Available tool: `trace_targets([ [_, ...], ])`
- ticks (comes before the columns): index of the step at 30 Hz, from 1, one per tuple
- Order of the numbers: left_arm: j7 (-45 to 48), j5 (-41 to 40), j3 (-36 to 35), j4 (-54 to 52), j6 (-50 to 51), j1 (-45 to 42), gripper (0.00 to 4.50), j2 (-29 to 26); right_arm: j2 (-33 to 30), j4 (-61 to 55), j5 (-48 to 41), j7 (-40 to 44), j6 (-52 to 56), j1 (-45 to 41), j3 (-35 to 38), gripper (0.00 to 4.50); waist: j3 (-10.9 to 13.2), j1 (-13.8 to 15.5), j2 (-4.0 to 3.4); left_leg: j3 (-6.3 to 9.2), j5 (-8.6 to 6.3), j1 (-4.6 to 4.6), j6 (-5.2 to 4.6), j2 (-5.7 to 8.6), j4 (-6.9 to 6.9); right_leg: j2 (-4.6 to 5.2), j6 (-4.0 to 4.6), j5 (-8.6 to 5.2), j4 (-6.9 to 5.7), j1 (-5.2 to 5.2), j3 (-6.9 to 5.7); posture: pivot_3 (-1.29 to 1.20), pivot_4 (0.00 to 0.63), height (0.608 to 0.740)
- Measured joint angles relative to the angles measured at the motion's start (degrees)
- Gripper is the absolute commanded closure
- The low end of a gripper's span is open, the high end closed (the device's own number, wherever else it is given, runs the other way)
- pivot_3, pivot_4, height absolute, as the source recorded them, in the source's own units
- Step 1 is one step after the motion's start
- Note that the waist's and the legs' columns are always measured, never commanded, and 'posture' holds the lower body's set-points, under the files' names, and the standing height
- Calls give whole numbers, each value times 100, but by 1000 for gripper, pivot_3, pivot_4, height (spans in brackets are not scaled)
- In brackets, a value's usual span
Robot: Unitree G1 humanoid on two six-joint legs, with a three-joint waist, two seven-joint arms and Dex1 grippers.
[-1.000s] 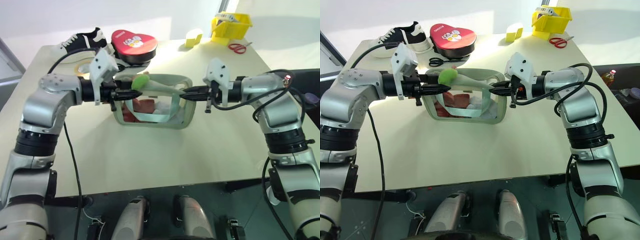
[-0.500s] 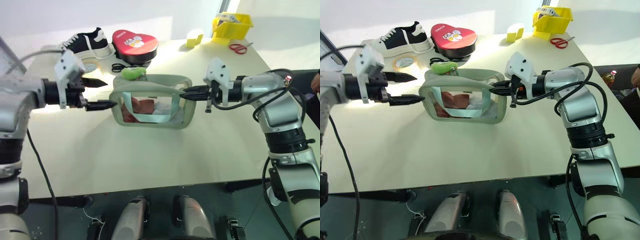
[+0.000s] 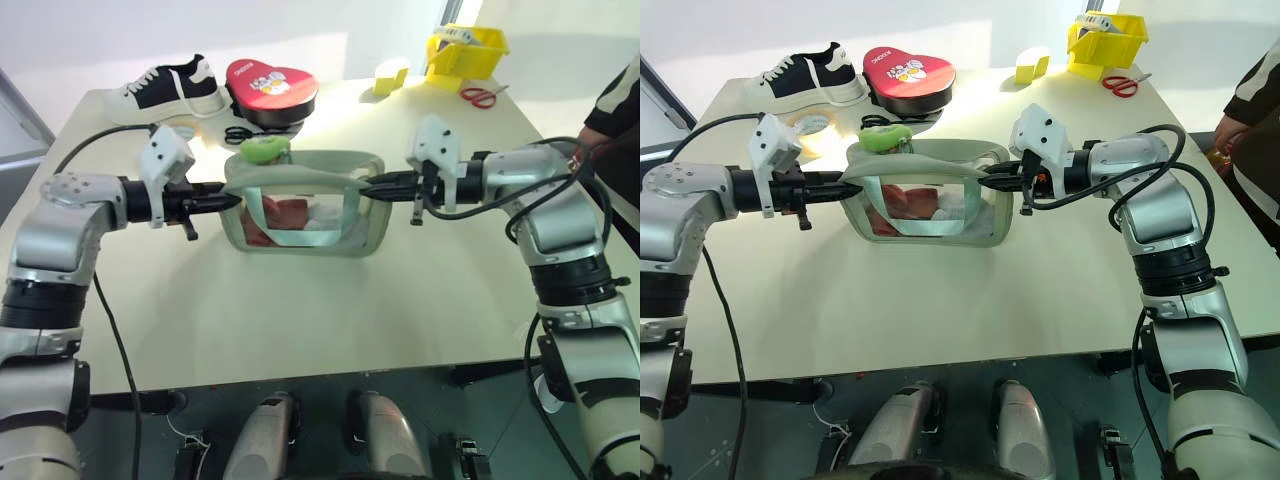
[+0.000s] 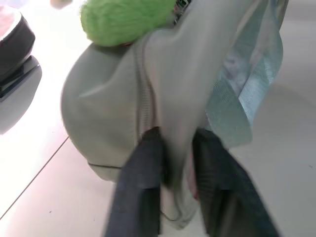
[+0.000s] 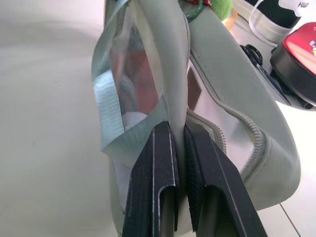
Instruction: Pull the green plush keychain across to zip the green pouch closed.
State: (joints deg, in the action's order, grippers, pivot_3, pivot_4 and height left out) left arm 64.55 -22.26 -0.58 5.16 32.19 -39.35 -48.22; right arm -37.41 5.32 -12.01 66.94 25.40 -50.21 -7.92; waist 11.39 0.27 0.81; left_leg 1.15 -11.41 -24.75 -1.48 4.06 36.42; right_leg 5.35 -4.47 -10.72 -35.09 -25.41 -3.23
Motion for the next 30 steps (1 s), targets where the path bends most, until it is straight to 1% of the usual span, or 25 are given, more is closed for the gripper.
trace_targets([
  [5, -127, -79, -70, -298, 235, 121, 4470, -36, -8, -10, -14, -1, 61, 0, 1, 4500, 0, 14, 0, 0, 0, 0, 0, 0, 1, 1, 0, 0, 0, 1, 0, 0, 150, 740],
  [6, -165, -78, -71, -340, 231, 170, 4500, -30, -13, -12, -40, 33, 121, 0, 1, 3700, 0, 19, 0, 0, 0, 0, 0, 0, 1, 1, 0, 0, 0, 1, 0, 0, 150, 740],
  [9, -262, -78, -74, -458, 175, 264, 4500, 8, -197, 25, -189, 388, 368, -106, -60, 2437, 1, 44, -2, 0, 0, 0, 0, 2, 2, 3, 4, -3, 0, 1, 0, 0, 150, 740],
  [10, -281, -76, -76, -483, 143, 282, 4500, 9, -296, 155, -199, 536, 447, -296, -81, 1870, 2, 43, -2, -1, 0, 0, 0, 2, 3, 4, 7, -4, 0, 1, 0, 0, 150, 740],
  [12, -306, -76, -83, -514, 111, 320, 4500, 8, -474, 450, -273, 836, 660, -806, -85, 875, 2, 38, -3, -2, -1, 0, 1, 2, 3, 4, 8, -4, 2, 1, -1, 0, 150, 740],
  [14, -325, -77, -100, -537, 107, 346, 4500, -3, -454, 758, -382, 1020, 811, -1320, -46, 875, 2, 31, -3, -2, -2, 0, 2, 1, 1, 3, 8, -5, 2, 0, -1, 0, 150, 740],
  [15, -329, -77, -106, -540, 104, 354, 4500, -5, -335, 990, -460, 1052, 874, -1616, 1, 875, 2, 26, -3, -2, -2, 1, 2, 1, -1, 3, 8, -5, 3, 0, -1, 0, 150, 740],
  [17, -326, -78, -118, -546, 97, 372, 4500, -12, 121, 1593, -536, 888, 938, -2136, 151, 875, 1, -3, -2, -2, -1, 5, 3, 1, -6, 3, 8, -4, 2, 1, 0, 0, 150, 740],
  [20, -307, -76, -108, -533, 65, 365, 4500, 0, 1096, 2959, -454, 35, 965, -2841, 298, 875, -1, -70, -1, -1, 1, 12, 7, 1, -17, 3, 6, -1, -1, 2, 1, 0, 150, 740],
  [22, -293, -74, -94, -530, 35, 350, 4500, 11, 1589, 3716, -269, -371, 969, -3016, 216, 875, -2, -67, 0, 2, 2, 12, 8, 7, -22, 4, -5, 6, -3, 1, 1, 0, 150, 740],
  [25, -284, -74, -82, -535, -1, 344, 4500, 16, 2053, 4770, -96, -720, 1075, -3166, 166, 875, -1, -65, -1, 2, -1, 11, 2, 21, -28, 12, -7, 7, -3, -1, 2, 0, 150, 740],
  [28, -290, -68, -82, -540, -4, 343, 4500, 16, 2226, 5487, 4, -894, 1149, -3379, 229, 875, 0, -77, -2, 2, -4, 10, -1, 25, -31, 12, -7, 7, -2, -2, 3, 0, 150, 740],
  [30, -293, -66, -82, -545, -4, 345, 4500, 16, 2241, 5698, 5, -894, 1280, -3539, 297, 875, 0, -88, -2, 3, -5, 10, -1, 25, -32, 10, -7, 7, -3, -2, 3, 0, 150, 740],
])
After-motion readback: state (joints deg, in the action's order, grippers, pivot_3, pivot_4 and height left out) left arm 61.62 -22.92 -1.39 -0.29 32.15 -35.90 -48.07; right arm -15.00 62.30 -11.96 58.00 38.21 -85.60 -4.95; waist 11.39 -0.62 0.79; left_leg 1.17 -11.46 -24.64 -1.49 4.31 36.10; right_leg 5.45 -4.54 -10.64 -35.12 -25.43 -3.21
